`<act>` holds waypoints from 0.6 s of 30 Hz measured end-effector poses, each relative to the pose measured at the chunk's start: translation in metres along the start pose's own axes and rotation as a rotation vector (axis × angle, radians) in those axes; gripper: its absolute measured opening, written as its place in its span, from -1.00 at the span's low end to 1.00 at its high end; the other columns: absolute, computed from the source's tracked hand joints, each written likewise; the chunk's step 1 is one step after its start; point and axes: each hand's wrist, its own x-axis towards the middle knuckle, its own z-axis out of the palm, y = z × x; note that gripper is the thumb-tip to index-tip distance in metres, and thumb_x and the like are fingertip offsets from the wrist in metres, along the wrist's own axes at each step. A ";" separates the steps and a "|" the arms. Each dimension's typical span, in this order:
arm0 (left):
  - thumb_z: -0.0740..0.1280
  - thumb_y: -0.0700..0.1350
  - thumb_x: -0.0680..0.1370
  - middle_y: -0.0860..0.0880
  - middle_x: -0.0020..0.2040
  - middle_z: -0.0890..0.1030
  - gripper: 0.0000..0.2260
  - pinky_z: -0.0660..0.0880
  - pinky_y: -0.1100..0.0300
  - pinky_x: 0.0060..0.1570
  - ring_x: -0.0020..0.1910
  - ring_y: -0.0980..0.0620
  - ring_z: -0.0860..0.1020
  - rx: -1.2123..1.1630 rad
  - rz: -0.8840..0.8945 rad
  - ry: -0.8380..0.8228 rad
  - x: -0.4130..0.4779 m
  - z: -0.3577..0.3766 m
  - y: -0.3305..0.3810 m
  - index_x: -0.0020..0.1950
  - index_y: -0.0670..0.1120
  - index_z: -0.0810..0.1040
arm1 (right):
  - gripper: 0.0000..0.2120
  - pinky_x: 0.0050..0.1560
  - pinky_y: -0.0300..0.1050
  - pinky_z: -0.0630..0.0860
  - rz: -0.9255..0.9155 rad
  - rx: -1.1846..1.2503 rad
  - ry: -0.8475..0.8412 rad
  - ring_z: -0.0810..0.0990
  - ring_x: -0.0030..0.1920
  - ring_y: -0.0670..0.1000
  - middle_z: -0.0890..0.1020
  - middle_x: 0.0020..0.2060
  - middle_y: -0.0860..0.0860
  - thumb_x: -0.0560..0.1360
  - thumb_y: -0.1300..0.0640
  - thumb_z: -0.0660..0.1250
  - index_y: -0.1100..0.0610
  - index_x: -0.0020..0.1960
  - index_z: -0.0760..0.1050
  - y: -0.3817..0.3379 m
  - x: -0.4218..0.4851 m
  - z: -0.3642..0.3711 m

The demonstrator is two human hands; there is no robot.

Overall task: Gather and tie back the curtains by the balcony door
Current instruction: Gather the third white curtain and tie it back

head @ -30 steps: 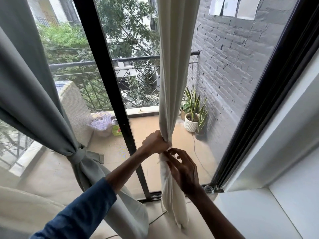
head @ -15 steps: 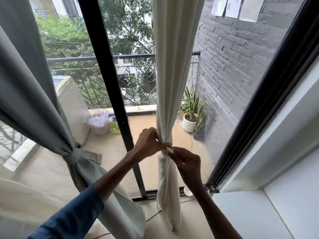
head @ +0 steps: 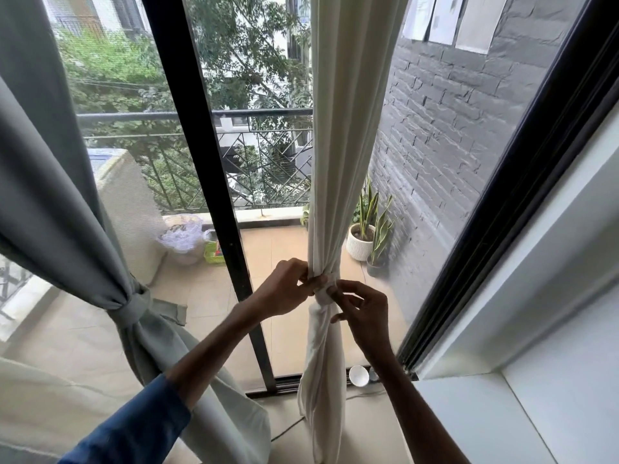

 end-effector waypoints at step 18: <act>0.43 0.28 0.45 0.02 -0.27 0.70 -0.60 0.58 0.01 -0.36 -0.34 0.02 0.66 0.036 0.074 0.050 0.008 0.001 -0.005 -0.13 -0.06 0.71 | -0.83 -0.48 0.04 0.63 -0.041 -0.114 0.105 0.73 -0.34 0.14 0.71 -0.26 0.08 0.41 0.21 0.59 0.24 -0.12 0.63 -0.002 0.010 0.003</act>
